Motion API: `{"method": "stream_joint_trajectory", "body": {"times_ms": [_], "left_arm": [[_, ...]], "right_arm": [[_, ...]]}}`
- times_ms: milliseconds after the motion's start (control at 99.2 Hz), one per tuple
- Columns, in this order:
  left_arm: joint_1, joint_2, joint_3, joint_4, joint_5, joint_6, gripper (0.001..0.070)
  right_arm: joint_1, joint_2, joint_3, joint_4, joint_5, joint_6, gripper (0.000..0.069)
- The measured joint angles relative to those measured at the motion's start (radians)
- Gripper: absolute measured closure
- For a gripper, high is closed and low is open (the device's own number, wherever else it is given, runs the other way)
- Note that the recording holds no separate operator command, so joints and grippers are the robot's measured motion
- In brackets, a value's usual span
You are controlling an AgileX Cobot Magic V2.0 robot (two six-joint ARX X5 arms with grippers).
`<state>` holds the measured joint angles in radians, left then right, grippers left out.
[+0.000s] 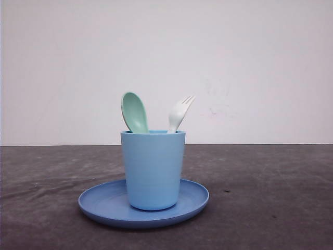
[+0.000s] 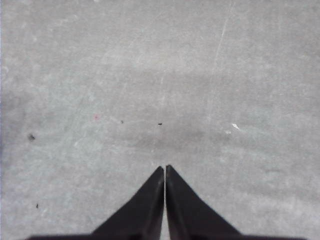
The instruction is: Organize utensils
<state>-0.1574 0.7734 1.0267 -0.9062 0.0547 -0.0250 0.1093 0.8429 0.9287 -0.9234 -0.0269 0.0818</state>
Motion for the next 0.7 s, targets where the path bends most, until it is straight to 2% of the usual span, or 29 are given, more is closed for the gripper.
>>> {"method": "stream_joint_trajectory", "body": {"times_ms": [151,323,514,625,696], "left_arm": [[0.051,-0.124,-0.069,0.062,-0.023,0.041,0.0691],[0.116,-0.349,-0.277,0.27,-0.024,0.037,0.0691],[0.121,-0.584,-0.552,0.465,-0.031,0.035,0.0691],[0.121,-0.656,-0.683,0.547,-0.035,0.03,0.0691],[0.119,-0.688,-0.757,0.584,-0.061,0.017,0.0691]], "right_arm": [[0.0,0.0,0.0,0.0,0.0,0.0,0.0687],[0.0,0.0,0.0,0.0,0.0,0.0,0.0687],[0.0,0.0,0.0,0.0,0.0,0.0,0.0687],[0.0,0.0,0.0,0.0,0.0,0.0,0.0687],[0.0,0.0,0.0,0.0,0.0,0.0,0.0687]]}}
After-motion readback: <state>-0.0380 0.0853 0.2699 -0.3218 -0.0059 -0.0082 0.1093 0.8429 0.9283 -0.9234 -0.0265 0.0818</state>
